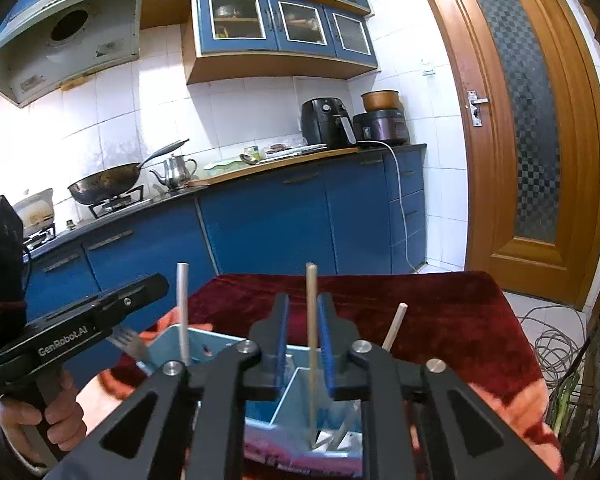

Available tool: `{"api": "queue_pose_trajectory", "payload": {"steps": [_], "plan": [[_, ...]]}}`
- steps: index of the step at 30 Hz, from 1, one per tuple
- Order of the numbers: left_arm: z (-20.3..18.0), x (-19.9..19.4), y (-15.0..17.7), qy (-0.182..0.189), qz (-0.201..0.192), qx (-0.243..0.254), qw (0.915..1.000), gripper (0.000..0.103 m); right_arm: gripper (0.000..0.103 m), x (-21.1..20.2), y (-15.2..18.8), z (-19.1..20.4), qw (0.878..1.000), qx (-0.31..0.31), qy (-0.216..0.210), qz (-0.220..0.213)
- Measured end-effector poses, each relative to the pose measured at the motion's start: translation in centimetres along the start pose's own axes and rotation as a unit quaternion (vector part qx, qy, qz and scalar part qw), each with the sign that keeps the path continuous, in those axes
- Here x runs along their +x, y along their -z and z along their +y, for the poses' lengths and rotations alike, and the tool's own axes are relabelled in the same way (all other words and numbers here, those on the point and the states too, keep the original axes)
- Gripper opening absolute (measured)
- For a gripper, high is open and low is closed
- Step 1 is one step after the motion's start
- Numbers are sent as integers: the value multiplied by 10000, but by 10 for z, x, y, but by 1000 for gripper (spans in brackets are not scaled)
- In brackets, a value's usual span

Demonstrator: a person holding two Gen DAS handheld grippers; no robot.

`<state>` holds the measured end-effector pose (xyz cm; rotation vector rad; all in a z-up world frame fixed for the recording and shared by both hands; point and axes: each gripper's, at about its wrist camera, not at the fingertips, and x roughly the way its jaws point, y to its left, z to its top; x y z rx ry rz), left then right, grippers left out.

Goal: Organize utensils
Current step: 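Carry the white chopstick with the left tool while the right tool carries the wooden chopstick to the caddy, then drop the white chopstick into the caddy with the left tool while the right tool releases the wooden one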

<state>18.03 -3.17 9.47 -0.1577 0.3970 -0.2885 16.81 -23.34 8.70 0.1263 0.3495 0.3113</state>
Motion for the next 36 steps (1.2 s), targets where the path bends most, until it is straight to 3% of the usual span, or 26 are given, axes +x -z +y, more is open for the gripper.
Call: {"api": "queue_pose_trajectory", "payload": {"steps": [6,14,26,36], "plan": [[0,-21,-3,191,148,-42,9997,23,23,-28,-3,5,10000,-17,10,-58],[1,-50,3,80,274,113,9995,23,24,-67,6,12,9997,-29,182,170],[4,-84,30,-132,946,267,9951,23,24,-104,39,24,9961,-91,379,796],[-4,-90,69,-250,1692,324,9847,24,28,-117,78,24,9886,94,570,1388]]}}
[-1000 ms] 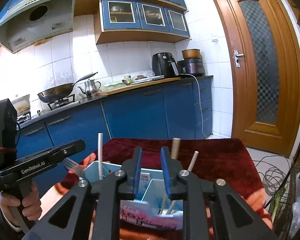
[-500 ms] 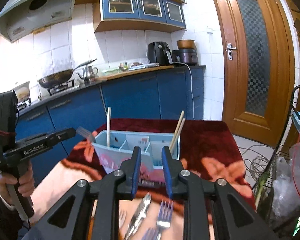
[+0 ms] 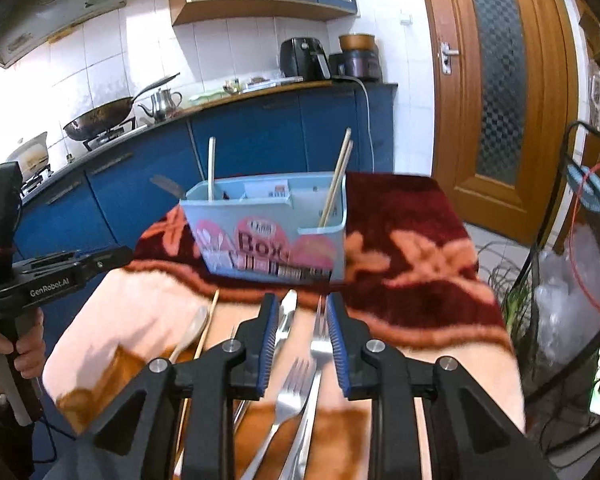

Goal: Organize utensils
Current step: 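Drop the white chopstick into the caddy with the left tool while the right tool releases the wooden one, then grasp the beige plastic spoon with the left tool while the right tool grasps a silver fork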

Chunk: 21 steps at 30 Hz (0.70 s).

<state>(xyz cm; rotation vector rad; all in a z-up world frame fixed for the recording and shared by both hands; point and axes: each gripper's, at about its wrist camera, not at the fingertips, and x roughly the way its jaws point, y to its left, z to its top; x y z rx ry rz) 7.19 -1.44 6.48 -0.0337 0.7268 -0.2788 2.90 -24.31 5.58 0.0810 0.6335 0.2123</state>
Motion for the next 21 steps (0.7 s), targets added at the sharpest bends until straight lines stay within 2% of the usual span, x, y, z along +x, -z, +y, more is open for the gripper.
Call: {"api": "queue_pose_trajectory", "payload": {"steps": [15,21], "plan": [[-20,30,40,249,928,65,9953,29,35,8,41,-22,9979,459,-84,451],[-30,42,45,207,1181,227,9925,29,37,11,48,-36,9969,624,-19,488]]}}
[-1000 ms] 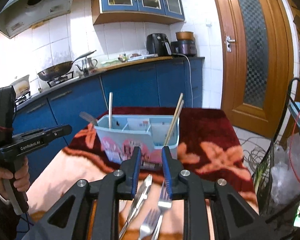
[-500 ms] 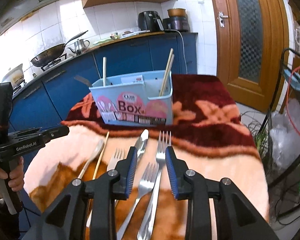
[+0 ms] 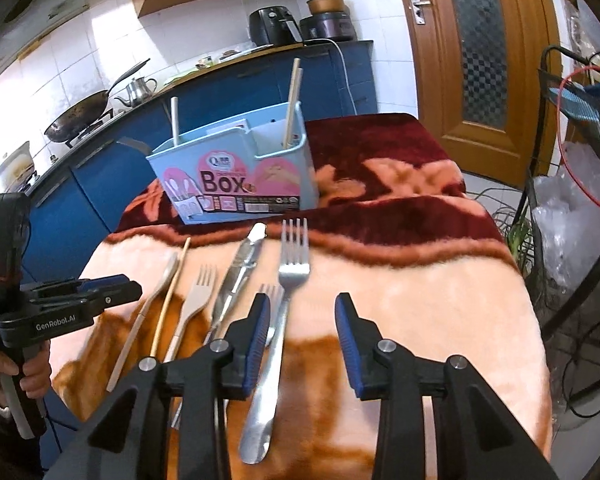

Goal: Organize utensils
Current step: 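Grasp the beige plastic spoon with the left tool while the right tool grasps a silver fork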

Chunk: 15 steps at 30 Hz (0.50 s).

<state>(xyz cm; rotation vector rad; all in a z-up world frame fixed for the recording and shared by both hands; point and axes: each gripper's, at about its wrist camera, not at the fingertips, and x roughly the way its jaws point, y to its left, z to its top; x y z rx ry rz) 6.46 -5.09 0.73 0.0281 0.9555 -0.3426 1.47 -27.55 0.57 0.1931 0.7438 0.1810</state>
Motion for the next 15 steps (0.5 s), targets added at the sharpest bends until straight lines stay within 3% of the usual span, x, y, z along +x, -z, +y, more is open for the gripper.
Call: {"api": "queue_pose_trajectory", "payload": {"steps": [6,15], "plan": [[-6,12,1,-66,225,68,9997,29,39,6,4,-9,9999,87,-30,98],[-5,29,-1,129,397,-58,9991,28,39,16,1,-10,9997,58,-38,225]]}}
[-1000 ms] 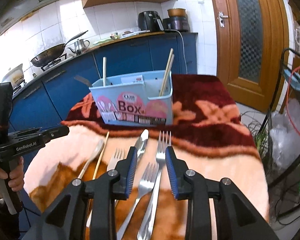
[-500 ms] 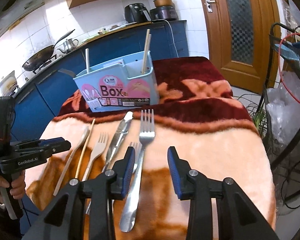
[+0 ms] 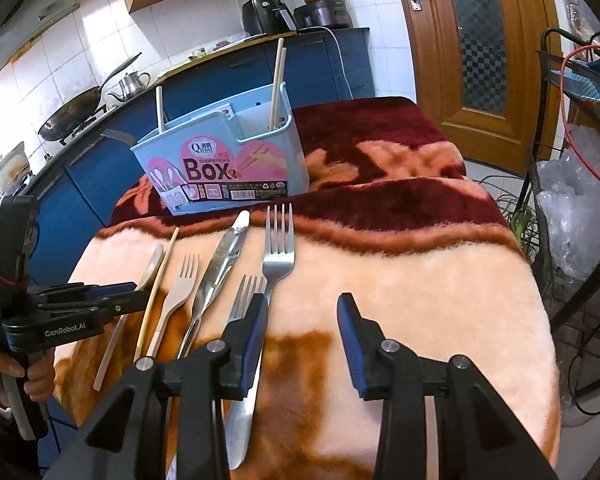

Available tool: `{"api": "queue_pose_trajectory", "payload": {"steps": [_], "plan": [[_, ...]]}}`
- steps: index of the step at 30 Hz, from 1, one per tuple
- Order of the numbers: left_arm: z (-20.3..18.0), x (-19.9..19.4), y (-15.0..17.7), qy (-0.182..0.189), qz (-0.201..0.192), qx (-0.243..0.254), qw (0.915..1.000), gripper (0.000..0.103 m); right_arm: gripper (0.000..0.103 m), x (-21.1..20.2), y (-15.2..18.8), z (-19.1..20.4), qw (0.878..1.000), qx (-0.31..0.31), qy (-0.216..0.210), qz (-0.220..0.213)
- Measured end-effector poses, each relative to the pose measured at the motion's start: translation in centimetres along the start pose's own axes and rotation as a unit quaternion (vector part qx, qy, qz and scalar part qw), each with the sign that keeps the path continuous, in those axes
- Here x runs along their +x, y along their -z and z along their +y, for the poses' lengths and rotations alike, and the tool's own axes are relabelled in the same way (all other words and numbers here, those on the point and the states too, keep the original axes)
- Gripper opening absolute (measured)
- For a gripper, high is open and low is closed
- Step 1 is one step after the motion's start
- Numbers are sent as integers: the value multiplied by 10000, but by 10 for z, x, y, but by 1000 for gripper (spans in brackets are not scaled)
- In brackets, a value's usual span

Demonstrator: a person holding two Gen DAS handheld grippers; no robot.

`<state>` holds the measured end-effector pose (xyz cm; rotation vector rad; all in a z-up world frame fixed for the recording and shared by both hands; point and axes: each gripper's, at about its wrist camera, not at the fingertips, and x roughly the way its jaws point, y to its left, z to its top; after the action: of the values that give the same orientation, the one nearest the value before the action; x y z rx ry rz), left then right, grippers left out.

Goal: Organize utensils
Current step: 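Grasp the beige plastic spoon with the left tool while the right tool grasps a silver fork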

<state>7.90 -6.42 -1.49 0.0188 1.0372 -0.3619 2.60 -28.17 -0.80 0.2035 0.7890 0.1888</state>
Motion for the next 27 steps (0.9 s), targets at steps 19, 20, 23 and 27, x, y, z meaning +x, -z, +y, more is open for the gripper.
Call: {"api": "queue_pose_trajectory", "payload": {"steps": [19,20,23,27], "plan": [[28,-43,-7,370,-1300,-321,9903,12,40,54,-37,6,9991,-136,-211,347],[28,-45,-8,372,-1377,-335,9892,12,40,56,-39,5,9991,-153,-208,350],[31,-51,-10,401,-1584,-369,9859,11,40,62,-44,5,9990,-185,-225,344],[30,-57,-15,439,-1829,-356,9815,10,40,69,-49,6,9984,-208,-392,342]]}}
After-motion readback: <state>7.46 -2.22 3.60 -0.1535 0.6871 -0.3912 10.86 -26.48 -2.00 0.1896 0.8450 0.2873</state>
